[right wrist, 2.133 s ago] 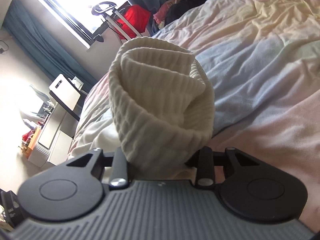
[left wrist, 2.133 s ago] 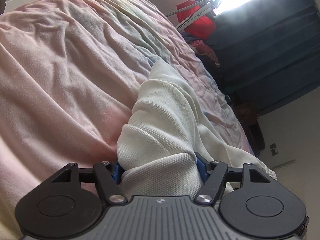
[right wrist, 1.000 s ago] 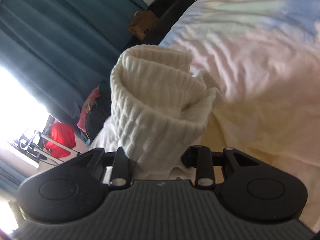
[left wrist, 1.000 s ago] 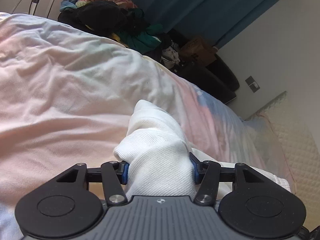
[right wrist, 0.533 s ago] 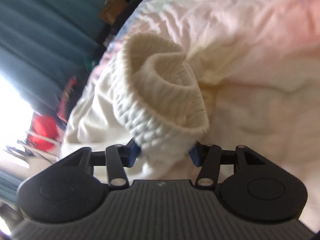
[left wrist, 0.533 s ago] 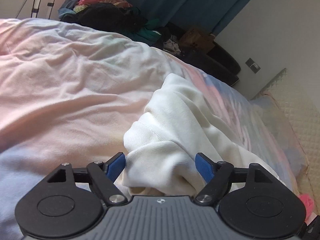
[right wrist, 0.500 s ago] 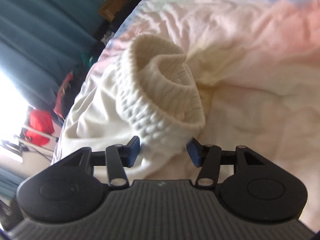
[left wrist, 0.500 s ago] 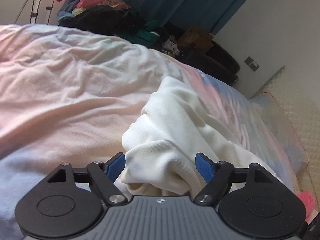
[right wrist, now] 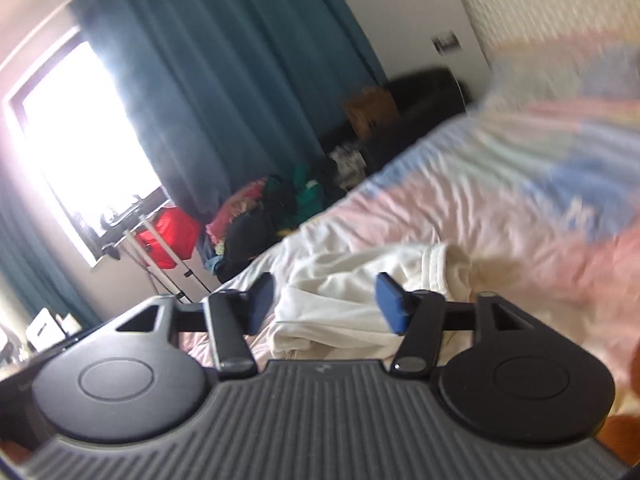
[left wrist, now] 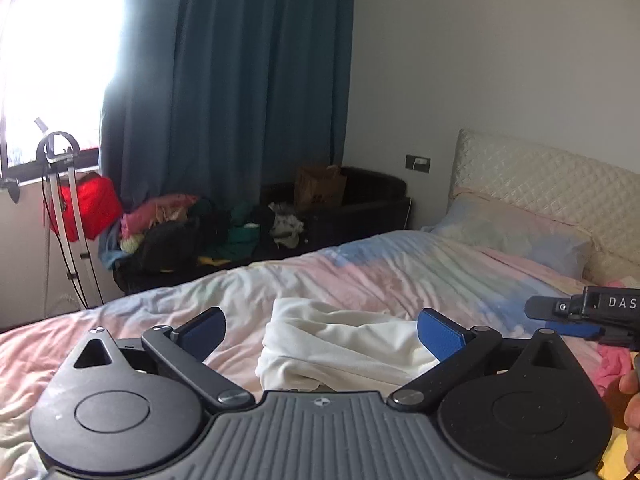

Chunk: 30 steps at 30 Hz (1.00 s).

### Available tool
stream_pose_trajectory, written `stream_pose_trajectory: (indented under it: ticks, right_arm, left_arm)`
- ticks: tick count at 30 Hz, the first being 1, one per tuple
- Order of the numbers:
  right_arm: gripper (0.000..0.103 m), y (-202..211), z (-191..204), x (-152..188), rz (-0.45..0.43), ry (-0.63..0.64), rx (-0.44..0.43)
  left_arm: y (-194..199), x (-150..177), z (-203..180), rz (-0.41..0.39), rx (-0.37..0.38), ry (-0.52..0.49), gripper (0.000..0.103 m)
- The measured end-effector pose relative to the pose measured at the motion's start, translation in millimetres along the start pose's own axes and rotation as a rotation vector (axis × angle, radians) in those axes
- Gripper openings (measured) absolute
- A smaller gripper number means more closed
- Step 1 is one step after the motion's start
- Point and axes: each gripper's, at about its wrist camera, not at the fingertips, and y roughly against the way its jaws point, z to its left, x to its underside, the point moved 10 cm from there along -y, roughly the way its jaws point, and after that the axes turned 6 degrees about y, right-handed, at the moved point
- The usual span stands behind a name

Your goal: Fold clothes

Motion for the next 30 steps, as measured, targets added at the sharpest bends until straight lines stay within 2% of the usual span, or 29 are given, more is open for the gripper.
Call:
stream_pose_trajectory:
  ticks: [1, 3, 8, 14, 20, 26, 30]
  right_arm:
    - [0.093, 18, 6, -4, -0.028, 0.032, 0.006]
    - [0.103, 48, 18, -7, -0.069, 0.093, 0.010]
    - [0.103, 101, 40, 8, -0.130, 0.191, 0.019]
    - [0.103, 137, 51, 51, -0.185, 0.257, 0.046]
    - [0.103, 122, 35, 94, -0.182, 0.328, 0.136]
    - [0.103, 110, 34, 117, -0.138, 0.367, 0.162]
    - [0.103, 108, 39, 127, -0.126, 0.399, 0.174]
  left_arm:
    - [19, -2, -6, -0.018, 0.007, 0.004, 0.103]
    - [50, -2, -14, -0.043, 0.013, 0.002, 0.103]
    - [115, 5, -27, -0.118, 0.006, -0.009, 0.103]
    - [162, 44, -23, -0.154, -0.030, -0.013, 0.103]
    - [165, 76, -6, -0.134, -0.110, 0.015, 0.103]
    - [155, 100, 11, -0.128, -0.113, 0.070, 0.103]
    - [144, 118, 16, -0.086, -0.127, 0.082, 0.103]
